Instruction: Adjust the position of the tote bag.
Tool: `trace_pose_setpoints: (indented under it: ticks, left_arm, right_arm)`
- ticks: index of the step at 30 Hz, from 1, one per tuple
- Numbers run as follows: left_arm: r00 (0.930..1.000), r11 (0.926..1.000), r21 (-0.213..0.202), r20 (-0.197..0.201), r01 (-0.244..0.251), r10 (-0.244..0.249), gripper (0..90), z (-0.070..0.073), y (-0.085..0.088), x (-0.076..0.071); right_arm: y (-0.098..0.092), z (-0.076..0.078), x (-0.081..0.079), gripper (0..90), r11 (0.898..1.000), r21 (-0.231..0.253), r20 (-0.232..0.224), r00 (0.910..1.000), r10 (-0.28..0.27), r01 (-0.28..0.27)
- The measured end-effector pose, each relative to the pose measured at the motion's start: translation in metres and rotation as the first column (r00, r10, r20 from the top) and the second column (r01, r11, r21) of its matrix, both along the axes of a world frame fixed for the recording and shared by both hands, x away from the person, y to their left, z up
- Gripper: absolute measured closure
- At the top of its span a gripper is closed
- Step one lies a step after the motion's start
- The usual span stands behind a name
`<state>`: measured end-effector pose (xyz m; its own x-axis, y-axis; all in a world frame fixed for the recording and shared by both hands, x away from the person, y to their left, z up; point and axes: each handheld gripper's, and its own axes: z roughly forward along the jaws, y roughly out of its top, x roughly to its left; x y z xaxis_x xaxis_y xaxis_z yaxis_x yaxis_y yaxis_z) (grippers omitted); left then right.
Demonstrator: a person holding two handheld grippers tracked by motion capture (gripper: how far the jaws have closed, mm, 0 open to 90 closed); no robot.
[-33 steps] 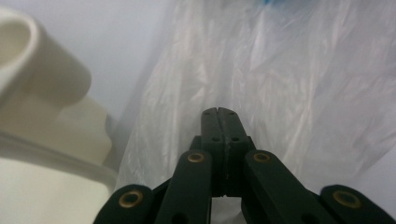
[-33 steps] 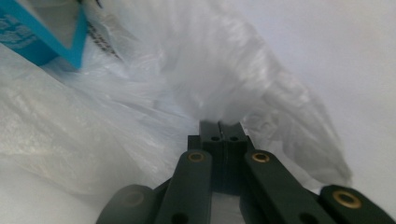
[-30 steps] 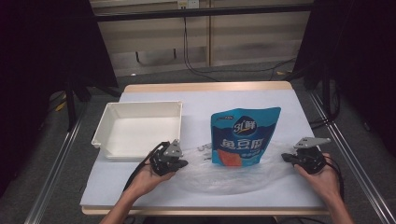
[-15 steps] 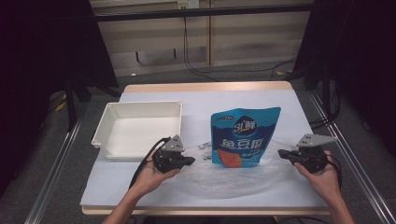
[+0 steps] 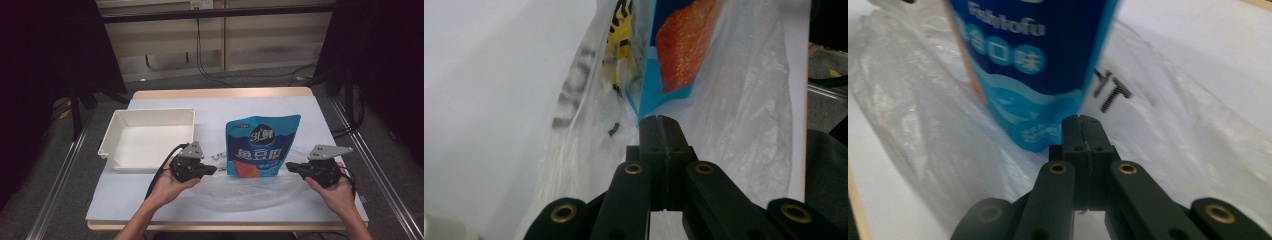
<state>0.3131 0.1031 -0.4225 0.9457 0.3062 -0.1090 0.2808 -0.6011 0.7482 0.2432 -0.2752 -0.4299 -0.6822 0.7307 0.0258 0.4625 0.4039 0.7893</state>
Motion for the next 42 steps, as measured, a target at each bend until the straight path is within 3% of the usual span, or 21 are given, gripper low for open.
trace_pose_setpoints:
  ticks: [5, 7, 9, 11, 14, 19, 24, 26, 27, 30, 35, 42]
  left_arm:
    - [1.0, 0.9996, 0.026, -0.007, 0.003, -0.003, 90.0, -0.002, -0.017, 0.003]
    - [0.9994, 0.9977, 0.058, 0.005, 0.035, -0.035, 90.0, -0.001, -0.023, 0.002]
    - [0.9996, 0.9986, 0.046, -0.006, 0.026, -0.026, 90.0, -0.003, -0.03, 0.002]
    - [0.9984, 0.9968, 0.07, -0.043, 0.04, -0.037, 90.0, -0.003, -0.032, 0.01]
    - [0.9955, 0.9995, 0.031, -0.094, -0.004, 0.007, 90.0, -0.004, -0.032, 0.019]
    - [0.9945, 0.9964, 0.083, -0.102, -0.015, 0.024, 90.0, -0.011, -0.04, 0.025]
    - [0.9942, 0.9963, 0.084, -0.105, -0.016, 0.025, 90.0, -0.015, -0.039, 0.022]
    - [0.9967, 0.9886, 0.151, -0.079, -0.008, 0.02, 90.0, -0.013, -0.035, 0.024]
    - [0.9945, 0.9918, 0.126, -0.099, -0.021, 0.033, 90.0, -0.015, -0.035, 0.024]
    - [0.9935, 0.9856, 0.164, -0.098, -0.043, 0.06, 90.0, -0.019, -0.036, 0.031]
    - [0.9879, 0.9805, 0.183, -0.123, -0.071, 0.095, 90.0, -0.028, -0.044, 0.043]
    - [0.9807, 0.9787, 0.193, -0.166, -0.07, 0.103, 90.0, -0.041, -0.052, 0.051]
  right_arm:
    - [0.014, 0.0, -0.002, 90.0, 0.999, -0.001, -0.011, 0.9994, 0.034, -0.034]
    - [0.019, -0.003, -0.001, 90.0, 0.999, -0.005, -0.02, 0.9989, 0.042, -0.043]
    - [0.025, -0.005, -0.002, 90.0, 0.998, -0.01, -0.031, 0.9978, 0.058, -0.058]
    - [0.03, -0.007, -0.002, 90.0, 0.998, -0.006, -0.031, 0.9971, 0.07, -0.07]
    - [0.041, -0.007, -0.003, 90.0, 0.995, -0.013, -0.038, 0.9947, 0.095, -0.096]
    - [0.055, -0.012, -0.001, 90.0, 0.994, -0.03, -0.055, 0.9936, 0.099, -0.101]
    - [0.065, -0.016, -0.001, 90.0, 0.991, -0.052, -0.06, 0.9912, 0.118, -0.121]
    - [0.066, -0.018, -0.001, 90.0, 0.991, -0.054, -0.068, 0.9908, 0.117, -0.121]
    - [0.066, -0.02, 0.001, 90.0, 0.991, -0.052, -0.071, 0.9904, 0.119, -0.123]
    - [0.069, -0.022, 0.003, 90.0, 0.991, -0.055, -0.075, 0.9901, 0.118, -0.122]
    - [0.073, -0.026, 0.006, 90.0, 0.99, -0.069, -0.088, 0.9894, 0.116, -0.122]
    - [0.078, -0.042, 0.007, 90.0, 0.986, -0.105, -0.134, 0.9843, 0.115, -0.13]
